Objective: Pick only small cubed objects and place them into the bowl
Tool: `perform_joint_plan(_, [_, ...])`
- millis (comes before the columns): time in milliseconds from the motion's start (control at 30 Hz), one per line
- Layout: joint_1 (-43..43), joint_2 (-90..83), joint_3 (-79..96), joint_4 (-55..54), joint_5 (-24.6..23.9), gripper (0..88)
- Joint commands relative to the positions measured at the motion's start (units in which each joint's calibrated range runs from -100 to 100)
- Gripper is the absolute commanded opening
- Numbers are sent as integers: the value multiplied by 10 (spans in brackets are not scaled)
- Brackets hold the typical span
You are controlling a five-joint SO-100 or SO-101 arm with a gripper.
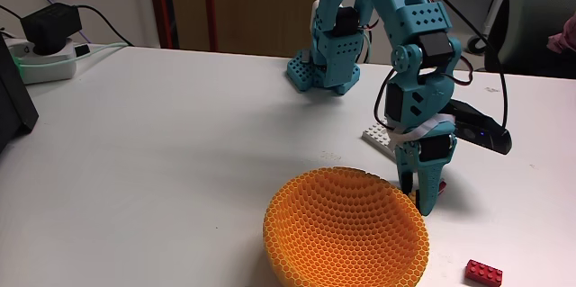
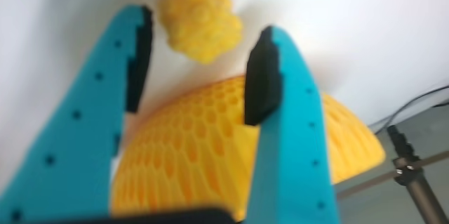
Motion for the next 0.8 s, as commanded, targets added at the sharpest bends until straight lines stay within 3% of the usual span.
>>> perform_joint_plan(0, [3,1,-25,-13,7,164])
perform_joint_plan(267, [-1,5,-24,-18,13,1])
perform_joint_plan(600, [-12,-286,-110,135,12,9])
perform_joint_plan(767, [67,-304,-205,161,25,27])
